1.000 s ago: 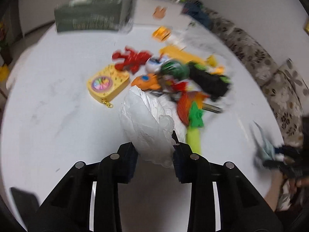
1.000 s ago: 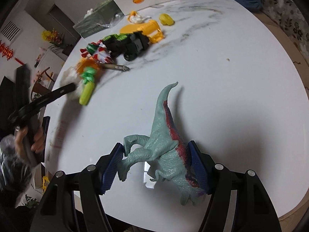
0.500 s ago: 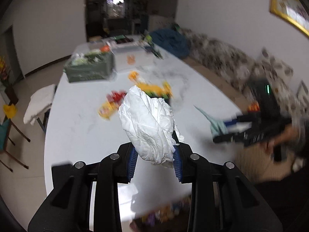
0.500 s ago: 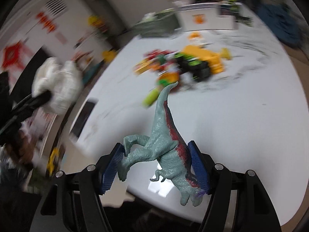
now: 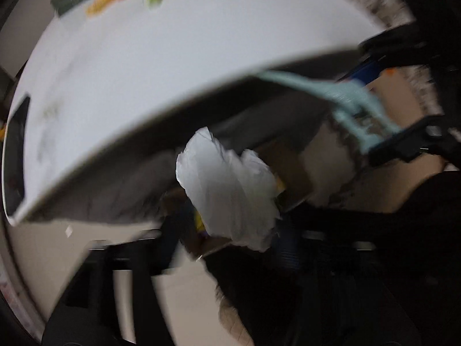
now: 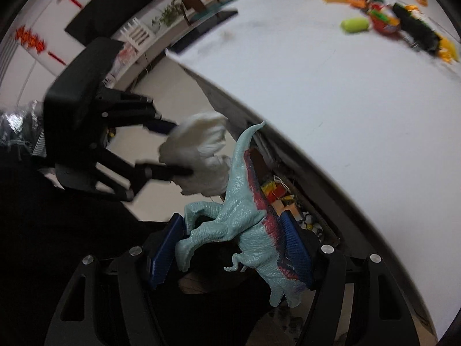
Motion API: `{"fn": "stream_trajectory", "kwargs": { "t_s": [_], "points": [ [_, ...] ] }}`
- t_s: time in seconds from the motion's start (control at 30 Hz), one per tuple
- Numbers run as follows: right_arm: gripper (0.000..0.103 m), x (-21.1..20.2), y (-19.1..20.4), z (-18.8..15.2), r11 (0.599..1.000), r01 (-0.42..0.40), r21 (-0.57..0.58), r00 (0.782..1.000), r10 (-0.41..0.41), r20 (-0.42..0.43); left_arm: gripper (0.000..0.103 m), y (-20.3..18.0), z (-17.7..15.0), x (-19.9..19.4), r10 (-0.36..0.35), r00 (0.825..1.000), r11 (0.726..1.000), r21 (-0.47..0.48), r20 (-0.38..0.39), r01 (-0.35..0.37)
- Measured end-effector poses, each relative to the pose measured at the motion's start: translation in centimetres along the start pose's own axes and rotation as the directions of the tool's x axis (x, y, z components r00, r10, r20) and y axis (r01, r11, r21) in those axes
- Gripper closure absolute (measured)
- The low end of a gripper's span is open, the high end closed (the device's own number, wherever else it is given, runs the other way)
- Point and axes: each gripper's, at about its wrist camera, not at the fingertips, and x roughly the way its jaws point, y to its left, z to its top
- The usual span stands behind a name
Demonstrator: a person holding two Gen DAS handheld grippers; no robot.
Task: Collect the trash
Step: 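Drop the grey-green dinosaur and white bag into the cardboard box, then grasp the lime-green stick with the right gripper while the left grasps the orange-green egg toy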
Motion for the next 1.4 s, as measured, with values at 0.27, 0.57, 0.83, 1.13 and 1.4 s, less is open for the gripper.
{"fn": "stream_trajectory", "kwargs": {
  "t_s": [0.27, 0.57, 0.83, 1.13, 1.4],
  "points": [
    [0.026, -1.3, -1.3, -0.5, 0.997, 0.028, 0.076, 0.999, -0.029, 0.021, 0.022, 1.1, -1.7, 0.5, 0.025, 1.000, 1.000, 0.012, -0.019, -0.024],
    [0.029, -6.5, -5.1, 6.7, 0.919, 0.054, 0.390, 0.953, -0.164, 0.255, 0.022, 4.6, -0.3, -5.6, 0.084, 0.987, 0.995, -0.066, 0.135, -0.076],
    [0.063, -1.1, -9.1, 18.6, 0.730, 0.130, 0.671, 0.911, -0.354, 0.210, 0.022, 9.3, 1.3, -10.0, 0.163, 0.950, 0.980, -0.157, 0.267, -0.124],
    [0.085, 0.9, -9.6, 23.4, 0.672, 0.423, 0.608, 0.818, -0.571, 0.063, 0.022, 13.9, 3.1, -11.4, 0.158, 0.929, 0.973, -0.211, 0.334, -0.090],
    [0.085, -5.3, -12.0, 12.4, 0.697, 0.234, 0.678, 0.863, -0.470, 0.185, 0.022, 14.0, 12.3, -7.7, 0.096, 0.939, 0.964, -0.265, 0.331, -0.005]
  ]
}}
